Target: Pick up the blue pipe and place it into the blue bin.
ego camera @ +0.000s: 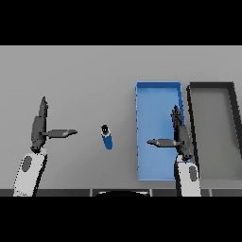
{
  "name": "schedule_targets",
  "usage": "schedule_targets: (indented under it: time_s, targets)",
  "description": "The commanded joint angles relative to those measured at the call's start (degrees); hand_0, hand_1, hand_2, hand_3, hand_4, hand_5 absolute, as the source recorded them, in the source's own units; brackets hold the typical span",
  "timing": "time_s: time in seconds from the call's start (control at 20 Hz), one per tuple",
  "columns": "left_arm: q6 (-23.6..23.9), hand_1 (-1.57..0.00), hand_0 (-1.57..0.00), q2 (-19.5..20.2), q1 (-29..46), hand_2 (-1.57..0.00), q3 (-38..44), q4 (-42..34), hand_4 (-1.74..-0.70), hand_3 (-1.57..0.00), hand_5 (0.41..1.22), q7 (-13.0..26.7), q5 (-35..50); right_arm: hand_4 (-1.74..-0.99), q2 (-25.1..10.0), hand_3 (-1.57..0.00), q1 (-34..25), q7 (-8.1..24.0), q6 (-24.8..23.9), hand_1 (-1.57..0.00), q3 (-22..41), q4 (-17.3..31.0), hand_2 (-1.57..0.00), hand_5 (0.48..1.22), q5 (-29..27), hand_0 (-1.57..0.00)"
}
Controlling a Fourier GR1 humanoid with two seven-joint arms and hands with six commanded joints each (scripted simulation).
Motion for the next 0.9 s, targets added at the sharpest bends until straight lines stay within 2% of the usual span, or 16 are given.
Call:
schedule_targets:
  time_s: [0.0, 0.25, 0.3, 0.35, 0.45, 0.6, 0.7, 0.85]
  targets:
    - [-0.02, 0.00, 0.00, 0.03, 0.00, 0.00, 0.08, 0.02, -1.07, 0.00, 0.591, -0.26, 0.04, -1.225, 0.07, 0.00, -0.02, 0.01, -0.08, 0.00, 0.05, 0.00, 0.00, 0.617, 0.03, 0.00]
    - [-0.34, 0.00, 0.00, 0.33, -0.03, 0.00, 0.57, 0.57, -1.07, 0.00, 0.591, -0.56, 0.39, -1.225, 0.77, 0.00, -0.76, 0.67, -0.76, 0.00, 0.49, 0.26, 0.00, 0.617, 0.61, 0.00]
    - [-8.05, 0.00, 0.00, 4.82, 0.19, 0.00, -1.40, -0.31, -1.07, 0.00, 0.591, -2.70, 0.73, -1.225, -1.86, 0.00, 1.10, -2.84, 1.32, 0.00, 2.73, -1.41, 0.00, 0.617, 3.30, 0.00]
    - [-13.57, 0.00, 0.00, 8.29, 0.59, 0.00, -1.95, -0.42, -1.07, 0.00, 0.590, -4.50, 1.53, -1.224, -3.48, 0.00, 2.91, -4.61, 2.29, 0.00, 4.39, -3.35, 0.00, 0.618, 5.36, 0.00]
    - [-19.44, 0.00, 0.00, 11.12, 0.72, 0.00, -2.69, 0.42, -1.08, 0.00, 0.587, -5.88, 2.37, -1.225, -4.67, 0.00, 5.06, -5.31, 2.92, 0.00, 6.34, -5.41, 0.00, 0.620, 7.79, 0.00]
    - [-21.67, 0.00, 0.00, 11.81, -0.30, 0.00, -3.46, 0.58, -1.08, 0.00, 0.596, -5.89, 2.38, -1.203, -5.99, 0.00, 6.01, -3.51, 2.52, 0.00, 7.02, -7.83, 0.00, 0.614, 9.75, 0.00]
    - [-22.89, 0.00, 0.00, 12.67, 0.42, 0.00, -3.33, -0.57, -1.08, 0.00, 0.604, -6.46, 3.34, -1.186, -5.79, 0.00, 5.74, -1.65, 1.56, 0.00, 7.10, -7.12, 0.00, 0.601, 10.87, 0.00]
    - [-26.79, 0.00, 0.00, 13.61, 1.94, 0.00, -5.09, -3.10, -1.10, 0.00, 0.583, -7.77, 4.24, -1.187, -6.04, 0.00, 5.26, -2.39, 1.55, 0.00, 7.09, -6.99, 0.00, 0.600, 11.07, 0.00]
